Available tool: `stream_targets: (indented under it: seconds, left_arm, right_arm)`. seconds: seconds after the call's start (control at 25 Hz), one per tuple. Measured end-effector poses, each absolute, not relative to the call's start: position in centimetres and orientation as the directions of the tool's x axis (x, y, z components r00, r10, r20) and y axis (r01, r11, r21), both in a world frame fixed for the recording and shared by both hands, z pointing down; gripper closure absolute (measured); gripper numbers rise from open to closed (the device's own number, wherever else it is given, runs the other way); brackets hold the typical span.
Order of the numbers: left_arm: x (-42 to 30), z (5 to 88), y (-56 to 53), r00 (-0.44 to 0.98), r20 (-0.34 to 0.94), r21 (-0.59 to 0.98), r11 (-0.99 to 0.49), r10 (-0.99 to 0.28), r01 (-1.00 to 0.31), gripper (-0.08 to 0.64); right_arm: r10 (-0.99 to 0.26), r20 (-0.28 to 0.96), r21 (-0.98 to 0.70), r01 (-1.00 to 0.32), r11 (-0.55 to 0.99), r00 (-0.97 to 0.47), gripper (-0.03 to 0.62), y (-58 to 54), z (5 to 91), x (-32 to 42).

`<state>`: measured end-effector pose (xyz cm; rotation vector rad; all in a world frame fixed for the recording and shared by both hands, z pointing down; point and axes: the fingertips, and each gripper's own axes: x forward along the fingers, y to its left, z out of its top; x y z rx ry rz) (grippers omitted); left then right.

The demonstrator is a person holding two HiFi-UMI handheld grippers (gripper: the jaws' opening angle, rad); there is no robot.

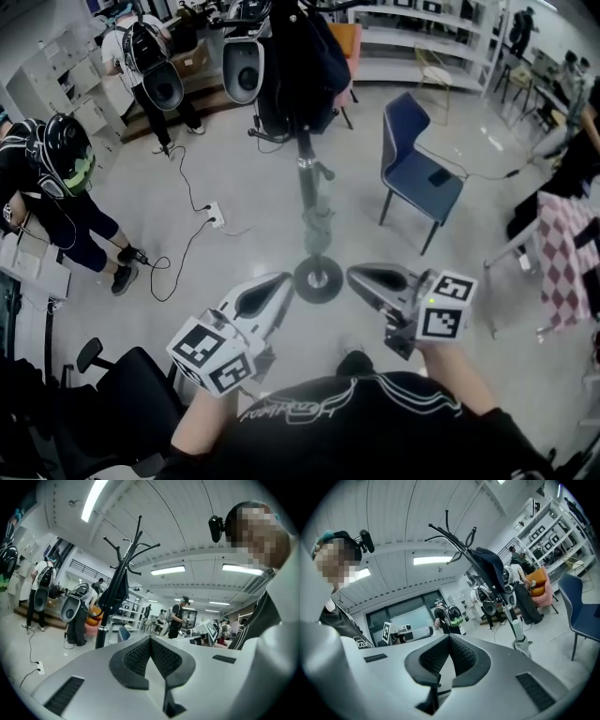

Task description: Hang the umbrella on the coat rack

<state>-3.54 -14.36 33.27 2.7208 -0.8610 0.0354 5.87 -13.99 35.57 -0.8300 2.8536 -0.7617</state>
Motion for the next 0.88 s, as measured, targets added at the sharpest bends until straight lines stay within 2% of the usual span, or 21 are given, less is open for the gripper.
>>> stream_targets:
  seconds: [0.28,0.88]
  left_arm:
    - [-3.8,32.0,-11.1,0.865,0.063,0.289,-0.82,-0.498,-0.494,0.561]
    - [-5.1,31.2,-7.9,0.899,-0.003,0.363,-0.839,-0.438,-0.407,0.561]
  right_arm:
    - [-0.57,-0.006,-0.44,-0.509,0.74,-0.822,0.581,-10.2,33.0,5.1]
    - [-0.58,0.018,-0.42,-0.532,0.735,-0.815,0.581,-6.2,32.9,3.2]
